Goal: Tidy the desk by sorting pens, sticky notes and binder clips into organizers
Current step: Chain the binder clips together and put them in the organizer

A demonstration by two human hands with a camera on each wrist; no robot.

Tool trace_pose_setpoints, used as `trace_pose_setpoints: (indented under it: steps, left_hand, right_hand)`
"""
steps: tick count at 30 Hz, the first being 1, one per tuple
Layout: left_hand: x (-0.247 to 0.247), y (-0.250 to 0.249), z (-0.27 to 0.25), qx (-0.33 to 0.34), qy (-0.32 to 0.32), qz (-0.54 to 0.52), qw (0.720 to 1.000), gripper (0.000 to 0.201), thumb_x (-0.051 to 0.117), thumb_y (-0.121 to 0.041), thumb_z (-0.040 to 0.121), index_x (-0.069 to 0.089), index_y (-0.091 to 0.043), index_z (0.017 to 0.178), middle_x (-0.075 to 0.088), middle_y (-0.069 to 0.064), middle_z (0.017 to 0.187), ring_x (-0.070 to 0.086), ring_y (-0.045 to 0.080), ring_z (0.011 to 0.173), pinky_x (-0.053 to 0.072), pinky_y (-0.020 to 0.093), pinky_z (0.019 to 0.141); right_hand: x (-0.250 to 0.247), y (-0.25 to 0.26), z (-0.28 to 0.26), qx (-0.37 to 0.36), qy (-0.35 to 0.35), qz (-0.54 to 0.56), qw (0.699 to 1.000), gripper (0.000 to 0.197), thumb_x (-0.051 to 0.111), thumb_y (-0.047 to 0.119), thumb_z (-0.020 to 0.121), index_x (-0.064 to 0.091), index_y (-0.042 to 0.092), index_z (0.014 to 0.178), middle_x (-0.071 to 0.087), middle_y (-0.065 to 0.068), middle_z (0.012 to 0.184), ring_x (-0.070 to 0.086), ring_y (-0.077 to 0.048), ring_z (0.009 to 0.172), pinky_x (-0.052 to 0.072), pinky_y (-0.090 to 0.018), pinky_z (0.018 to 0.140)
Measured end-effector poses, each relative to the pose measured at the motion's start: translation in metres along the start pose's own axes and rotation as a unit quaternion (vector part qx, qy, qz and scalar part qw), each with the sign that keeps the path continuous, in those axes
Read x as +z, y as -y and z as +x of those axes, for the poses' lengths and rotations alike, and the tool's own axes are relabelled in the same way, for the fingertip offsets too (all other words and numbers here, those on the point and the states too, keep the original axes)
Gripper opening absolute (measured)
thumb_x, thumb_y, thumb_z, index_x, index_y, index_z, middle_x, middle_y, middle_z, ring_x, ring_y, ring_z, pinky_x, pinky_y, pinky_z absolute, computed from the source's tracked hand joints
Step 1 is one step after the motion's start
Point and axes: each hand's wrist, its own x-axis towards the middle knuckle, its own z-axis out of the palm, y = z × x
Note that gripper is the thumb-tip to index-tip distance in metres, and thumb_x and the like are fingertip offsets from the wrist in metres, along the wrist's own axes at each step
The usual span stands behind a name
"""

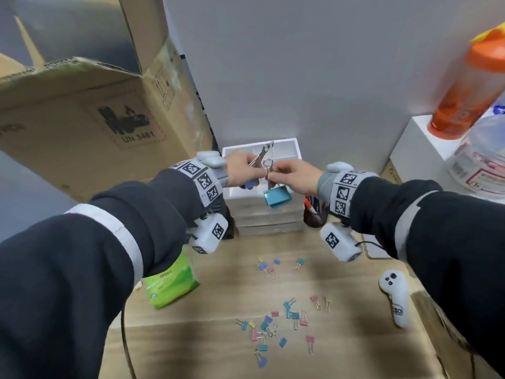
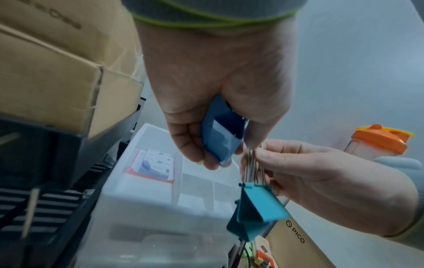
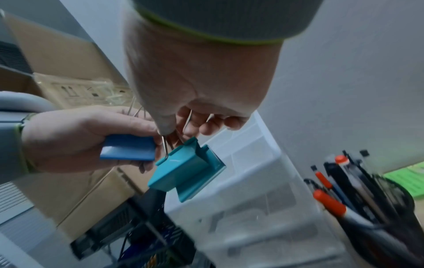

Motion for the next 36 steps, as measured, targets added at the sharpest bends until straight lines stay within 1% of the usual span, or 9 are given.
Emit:
trace_pose_setpoints:
  steps: [2, 7, 10, 14, 17, 21, 26, 30, 36]
  left_hand:
    - [-0.003, 0.000, 0.013, -0.002, -0.026, -0.013, 1.000, 0.022, 0.065, -0.022, 0.087, 0.062, -0.011, 0.068, 0.066, 0.009, 0.060, 0.055, 0.012, 0.046, 0.046, 0.016, 0.045]
    - [0.003, 0.018, 0.037, -0.042, -0.091, -0.011, 0.995, 0.028, 0.066, -0.033, 0.082, 0.064, -0.006, 0.073, 0.068, 0.008, 0.065, 0.061, 0.014, 0.048, 0.061, 0.033, 0.055]
    - [0.008, 0.023, 0.043, -0.055, -0.091, -0.025, 0.994, 0.028, 0.060, -0.033, 0.088, 0.052, -0.013, 0.071, 0.059, 0.002, 0.062, 0.056, 0.001, 0.036, 0.045, 0.018, 0.040]
    - [0.013, 0.025, 0.054, -0.073, -0.091, -0.023, 0.993, 0.027, 0.051, -0.036, 0.086, 0.058, -0.013, 0.074, 0.070, 0.011, 0.070, 0.055, 0.021, 0.048, 0.048, 0.029, 0.048]
    - [0.016, 0.028, 0.061, -0.072, -0.084, -0.026, 0.994, 0.028, 0.050, -0.034, 0.085, 0.060, -0.010, 0.074, 0.071, 0.014, 0.071, 0.053, 0.023, 0.046, 0.050, 0.031, 0.046]
    - [0.018, 0.035, 0.071, -0.066, -0.081, -0.020, 0.994, 0.031, 0.051, -0.038, 0.083, 0.063, -0.011, 0.073, 0.070, 0.010, 0.068, 0.059, 0.025, 0.052, 0.059, 0.043, 0.061]
    - [0.024, 0.041, 0.079, -0.060, -0.076, -0.023, 0.995, 0.029, 0.052, -0.035, 0.087, 0.057, -0.015, 0.067, 0.065, 0.002, 0.058, 0.059, 0.021, 0.050, 0.055, 0.036, 0.060]
    - [0.027, 0.044, 0.083, -0.056, -0.076, -0.036, 0.995, 0.027, 0.053, -0.032, 0.089, 0.052, -0.017, 0.066, 0.062, 0.000, 0.055, 0.057, 0.016, 0.046, 0.050, 0.028, 0.057]
    - [0.030, 0.049, 0.087, -0.049, -0.077, -0.037, 0.995, 0.024, 0.053, -0.033, 0.087, 0.056, -0.015, 0.072, 0.067, 0.004, 0.059, 0.058, 0.014, 0.045, 0.053, 0.029, 0.058]
  right_hand:
    - [-0.019, 0.000, 0.011, -0.004, -0.033, -0.006, 0.999, 0.021, 0.060, 0.026, 0.097, 0.070, 0.012, 0.084, 0.074, -0.003, 0.091, 0.060, -0.011, 0.079, 0.047, -0.024, 0.076]
    - [-0.055, -0.012, 0.040, 0.010, -0.099, -0.050, 0.994, 0.020, 0.058, 0.025, 0.097, 0.072, 0.012, 0.094, 0.077, -0.003, 0.100, 0.068, -0.016, 0.087, 0.052, -0.026, 0.073]
    - [-0.057, -0.021, 0.057, 0.017, -0.135, -0.079, 0.988, 0.019, 0.059, 0.025, 0.095, 0.070, 0.009, 0.095, 0.077, -0.006, 0.099, 0.071, -0.024, 0.095, 0.055, -0.035, 0.084]
    - [-0.052, -0.024, 0.074, 0.004, -0.163, -0.102, 0.981, 0.012, 0.059, 0.026, 0.091, 0.065, 0.017, 0.085, 0.077, -0.005, 0.092, 0.068, -0.026, 0.093, 0.053, -0.037, 0.084]
    - [-0.048, -0.024, 0.079, -0.020, -0.155, -0.125, 0.980, 0.006, 0.062, 0.025, 0.092, 0.065, 0.022, 0.088, 0.073, 0.000, 0.087, 0.062, -0.019, 0.083, 0.045, -0.029, 0.072]
    - [-0.042, -0.028, 0.085, -0.035, -0.142, -0.131, 0.981, 0.008, 0.064, 0.025, 0.090, 0.068, 0.019, 0.093, 0.074, 0.000, 0.087, 0.063, -0.018, 0.081, 0.050, -0.032, 0.077]
    - [-0.043, -0.043, 0.084, -0.027, -0.140, -0.226, 0.964, 0.013, 0.060, 0.025, 0.093, 0.068, 0.020, 0.103, 0.071, 0.002, 0.095, 0.060, -0.021, 0.091, 0.048, -0.034, 0.082]
    - [-0.041, -0.060, 0.077, -0.026, -0.154, -0.314, 0.936, 0.022, 0.062, 0.029, 0.092, 0.063, 0.019, 0.111, 0.060, -0.007, 0.096, 0.054, -0.031, 0.092, 0.041, -0.039, 0.085]
    - [-0.034, -0.060, 0.073, -0.048, -0.131, -0.344, 0.929, 0.048, 0.058, 0.021, 0.078, 0.054, 0.023, 0.125, 0.063, -0.007, 0.105, 0.051, -0.031, 0.107, 0.036, -0.037, 0.086]
